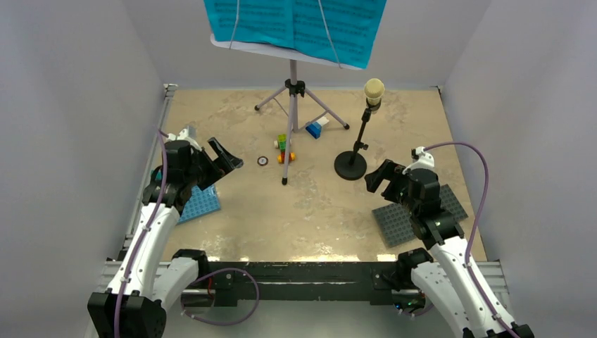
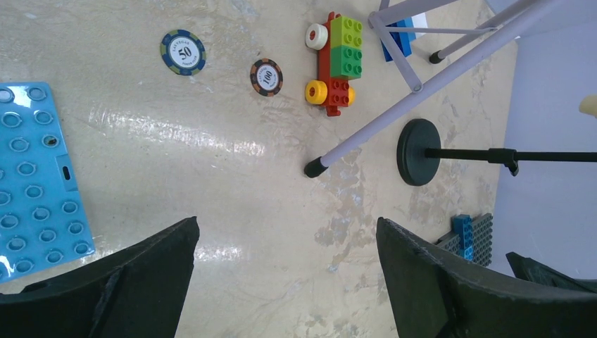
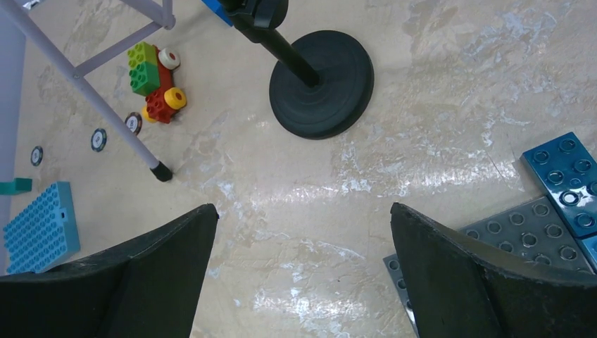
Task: Pack up the instrument practice props
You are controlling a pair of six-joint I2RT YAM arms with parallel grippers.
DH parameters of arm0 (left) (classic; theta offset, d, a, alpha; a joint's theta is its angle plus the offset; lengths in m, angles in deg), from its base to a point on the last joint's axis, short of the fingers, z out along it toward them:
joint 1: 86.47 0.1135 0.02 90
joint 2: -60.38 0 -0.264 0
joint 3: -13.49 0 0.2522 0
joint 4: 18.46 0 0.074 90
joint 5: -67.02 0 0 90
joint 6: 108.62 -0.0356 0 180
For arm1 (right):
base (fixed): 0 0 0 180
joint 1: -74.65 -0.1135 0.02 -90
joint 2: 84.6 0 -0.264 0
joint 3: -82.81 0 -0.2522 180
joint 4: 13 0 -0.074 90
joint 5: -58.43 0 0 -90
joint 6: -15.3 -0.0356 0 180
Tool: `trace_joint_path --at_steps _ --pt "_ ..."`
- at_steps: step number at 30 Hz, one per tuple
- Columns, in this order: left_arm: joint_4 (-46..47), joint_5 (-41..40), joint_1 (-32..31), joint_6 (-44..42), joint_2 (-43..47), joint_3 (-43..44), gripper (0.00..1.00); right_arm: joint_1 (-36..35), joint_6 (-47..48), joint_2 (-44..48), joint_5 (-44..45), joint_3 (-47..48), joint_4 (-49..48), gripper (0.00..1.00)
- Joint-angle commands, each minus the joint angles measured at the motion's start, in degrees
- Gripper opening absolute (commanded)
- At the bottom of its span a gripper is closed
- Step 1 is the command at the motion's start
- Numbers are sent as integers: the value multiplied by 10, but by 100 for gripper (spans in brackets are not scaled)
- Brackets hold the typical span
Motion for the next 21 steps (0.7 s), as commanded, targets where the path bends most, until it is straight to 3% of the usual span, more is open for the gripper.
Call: trace_joint_path --at_steps 1,8,14,17,21 --pt "10 1 -4 -7 18 -1 100 0 13 -1 -13 11 -22 99" --pt "22 10 -18 -25 46 -17 100 -1 39 21 -21 1 -39 97" --pt "17 -32 -72 -47 36 -4 100 -10 69 42 -13 9 -65 94" --pt "18 -49 -108 -56 29 6 100 -37 98 59 29 7 -116 97" --pt "21 -43 -123 -56 30 8 100 -73 143 13 91 28 -172 99"
